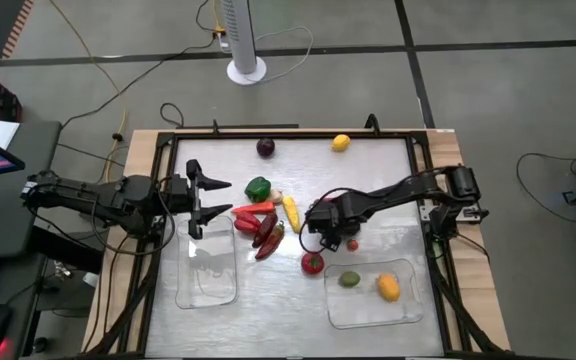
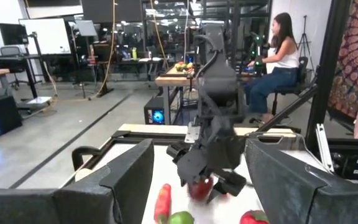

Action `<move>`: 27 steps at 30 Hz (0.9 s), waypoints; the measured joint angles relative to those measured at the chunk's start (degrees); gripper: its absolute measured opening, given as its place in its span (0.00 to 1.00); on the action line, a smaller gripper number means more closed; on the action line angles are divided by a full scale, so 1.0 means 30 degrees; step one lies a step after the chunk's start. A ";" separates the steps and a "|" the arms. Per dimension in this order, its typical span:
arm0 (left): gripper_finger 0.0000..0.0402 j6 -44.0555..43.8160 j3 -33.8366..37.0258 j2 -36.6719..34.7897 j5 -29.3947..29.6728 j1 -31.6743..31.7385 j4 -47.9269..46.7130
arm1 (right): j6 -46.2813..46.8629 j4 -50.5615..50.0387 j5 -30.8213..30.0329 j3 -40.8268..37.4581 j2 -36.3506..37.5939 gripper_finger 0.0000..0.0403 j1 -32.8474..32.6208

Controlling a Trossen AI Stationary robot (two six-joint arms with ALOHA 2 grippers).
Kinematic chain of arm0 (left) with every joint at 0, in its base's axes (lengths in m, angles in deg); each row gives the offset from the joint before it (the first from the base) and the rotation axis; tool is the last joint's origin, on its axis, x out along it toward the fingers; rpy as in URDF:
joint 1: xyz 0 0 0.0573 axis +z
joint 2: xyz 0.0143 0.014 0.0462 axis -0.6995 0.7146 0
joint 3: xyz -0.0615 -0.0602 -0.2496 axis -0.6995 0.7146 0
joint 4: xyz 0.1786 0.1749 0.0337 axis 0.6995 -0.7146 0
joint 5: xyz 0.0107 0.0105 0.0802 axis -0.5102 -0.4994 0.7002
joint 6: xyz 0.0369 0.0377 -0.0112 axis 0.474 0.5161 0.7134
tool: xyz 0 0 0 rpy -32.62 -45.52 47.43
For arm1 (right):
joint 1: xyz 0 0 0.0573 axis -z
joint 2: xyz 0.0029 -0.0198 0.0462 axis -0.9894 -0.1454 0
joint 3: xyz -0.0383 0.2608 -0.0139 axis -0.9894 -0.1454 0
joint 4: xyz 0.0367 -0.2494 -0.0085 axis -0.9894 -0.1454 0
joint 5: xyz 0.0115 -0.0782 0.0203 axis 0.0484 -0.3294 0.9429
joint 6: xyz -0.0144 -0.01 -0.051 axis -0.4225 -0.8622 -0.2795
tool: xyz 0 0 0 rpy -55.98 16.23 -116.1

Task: Sort produce into baskets
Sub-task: Put the apple into the right transparent bin

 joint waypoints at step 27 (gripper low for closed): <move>0.60 -0.0063 0.0000 0.0000 0.0092 0.0002 -0.0086 | 0.7444 -0.4786 -0.2364 -0.4505 0.9117 0.90 -0.3019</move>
